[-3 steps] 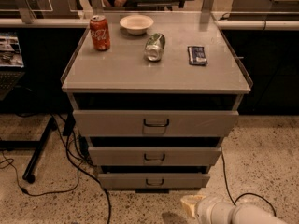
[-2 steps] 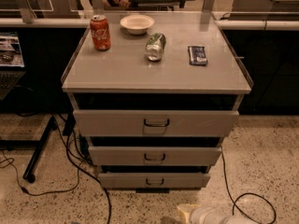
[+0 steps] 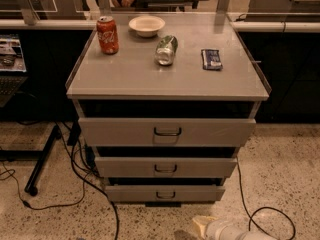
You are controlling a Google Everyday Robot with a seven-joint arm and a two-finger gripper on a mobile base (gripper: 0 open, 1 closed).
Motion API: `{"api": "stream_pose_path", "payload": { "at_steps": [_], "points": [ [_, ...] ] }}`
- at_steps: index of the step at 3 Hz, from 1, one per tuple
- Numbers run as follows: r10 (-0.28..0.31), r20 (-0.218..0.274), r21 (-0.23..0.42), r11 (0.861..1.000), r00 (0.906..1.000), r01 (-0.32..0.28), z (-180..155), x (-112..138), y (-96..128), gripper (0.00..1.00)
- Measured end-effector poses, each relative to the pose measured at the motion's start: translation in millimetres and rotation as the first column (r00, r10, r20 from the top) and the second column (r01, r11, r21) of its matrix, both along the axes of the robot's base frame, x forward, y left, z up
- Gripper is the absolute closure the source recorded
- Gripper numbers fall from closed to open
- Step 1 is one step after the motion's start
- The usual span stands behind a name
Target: Open bottom drawer
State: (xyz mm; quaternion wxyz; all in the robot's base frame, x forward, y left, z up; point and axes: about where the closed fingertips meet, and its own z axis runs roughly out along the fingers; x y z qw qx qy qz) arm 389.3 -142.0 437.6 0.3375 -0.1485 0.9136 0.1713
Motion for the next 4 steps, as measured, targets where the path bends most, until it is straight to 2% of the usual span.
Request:
{"api": "stream_pose_path", "payload": {
  "at_steps": [1, 2, 3, 4],
  "points": [
    [0.014, 0.024, 0.016, 1.0, 0.9996, -0.014, -18.7, 4.8, 0.0, 1.0],
    [0.003, 0.054, 0.049, 0.999, 0.9986, -0.006, -48.3, 22.1, -2.1, 1.0],
    [-0.039, 0.094, 0.095, 0.995, 0.9948, 0.03, -77.6, 42.4, -12.1, 1.0],
    [-0.068, 0.127, 0.137, 0.989, 0.9896, 0.05, -118.0, 90.5, -21.4, 1.0]
  ]
}}
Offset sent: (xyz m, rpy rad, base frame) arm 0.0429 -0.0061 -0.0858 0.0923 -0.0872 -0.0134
